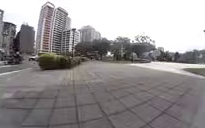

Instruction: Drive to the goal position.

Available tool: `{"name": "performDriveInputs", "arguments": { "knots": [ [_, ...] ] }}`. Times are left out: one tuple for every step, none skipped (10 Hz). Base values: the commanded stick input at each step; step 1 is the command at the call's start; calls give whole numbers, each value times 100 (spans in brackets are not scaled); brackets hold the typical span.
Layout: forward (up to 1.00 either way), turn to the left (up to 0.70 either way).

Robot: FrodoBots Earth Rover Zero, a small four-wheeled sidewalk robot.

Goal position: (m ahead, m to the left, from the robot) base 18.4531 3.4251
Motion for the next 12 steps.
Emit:
{"name": "performDriveInputs", "arguments": {
  "knots": [
    [85,0],
    [85,0],
    [85,0],
    [85,0],
    [85,0],
    [85,0],
    [85,0],
    [85,0],
    [85,0],
    [85,0],
    [85,0],
    [85,0]
  ]
}}
